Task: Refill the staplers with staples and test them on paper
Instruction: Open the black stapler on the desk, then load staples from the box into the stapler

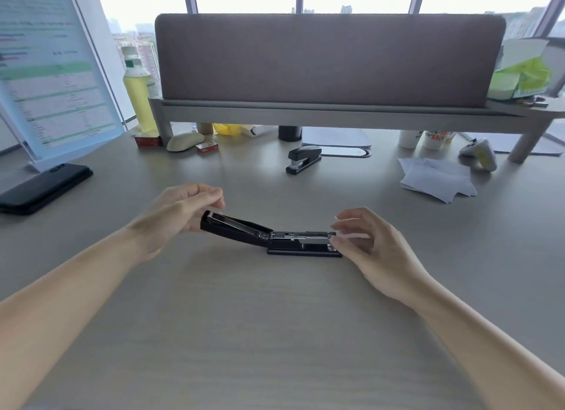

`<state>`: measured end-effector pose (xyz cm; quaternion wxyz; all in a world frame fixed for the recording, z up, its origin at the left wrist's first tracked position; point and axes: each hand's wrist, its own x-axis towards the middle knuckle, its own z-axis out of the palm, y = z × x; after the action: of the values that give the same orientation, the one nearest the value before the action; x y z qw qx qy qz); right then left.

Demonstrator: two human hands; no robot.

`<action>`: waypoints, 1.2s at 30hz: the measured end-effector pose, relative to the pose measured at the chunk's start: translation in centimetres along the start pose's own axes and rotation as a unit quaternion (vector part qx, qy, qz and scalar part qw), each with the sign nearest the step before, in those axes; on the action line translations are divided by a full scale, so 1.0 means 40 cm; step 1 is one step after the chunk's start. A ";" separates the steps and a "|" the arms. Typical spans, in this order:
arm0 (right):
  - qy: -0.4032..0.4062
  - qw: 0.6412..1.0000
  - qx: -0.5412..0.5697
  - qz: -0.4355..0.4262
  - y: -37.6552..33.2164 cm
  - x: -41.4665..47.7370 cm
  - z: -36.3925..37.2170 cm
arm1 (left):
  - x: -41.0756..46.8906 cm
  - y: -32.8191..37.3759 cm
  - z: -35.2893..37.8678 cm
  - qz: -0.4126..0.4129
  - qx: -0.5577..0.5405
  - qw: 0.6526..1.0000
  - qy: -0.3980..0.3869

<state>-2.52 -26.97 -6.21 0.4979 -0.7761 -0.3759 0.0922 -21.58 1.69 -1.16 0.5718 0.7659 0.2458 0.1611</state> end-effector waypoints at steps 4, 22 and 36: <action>0.040 0.998 0.055 0.004 0.002 0.049 -0.002 | 0.107 0.017 -0.036 -0.004 0.081 0.994 0.074; 0.096 0.979 0.173 0.050 0.067 0.283 0.079 | 0.597 -0.030 -0.090 -0.027 0.499 0.862 0.087; 0.091 0.976 0.188 0.061 0.057 0.280 0.082 | 0.702 -0.105 -0.110 -0.063 0.526 0.839 0.125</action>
<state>4.76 -17.60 -7.14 0.6605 -0.6951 -0.2568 0.1209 -1.48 21.87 -4.83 0.0564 0.9075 0.4110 0.0656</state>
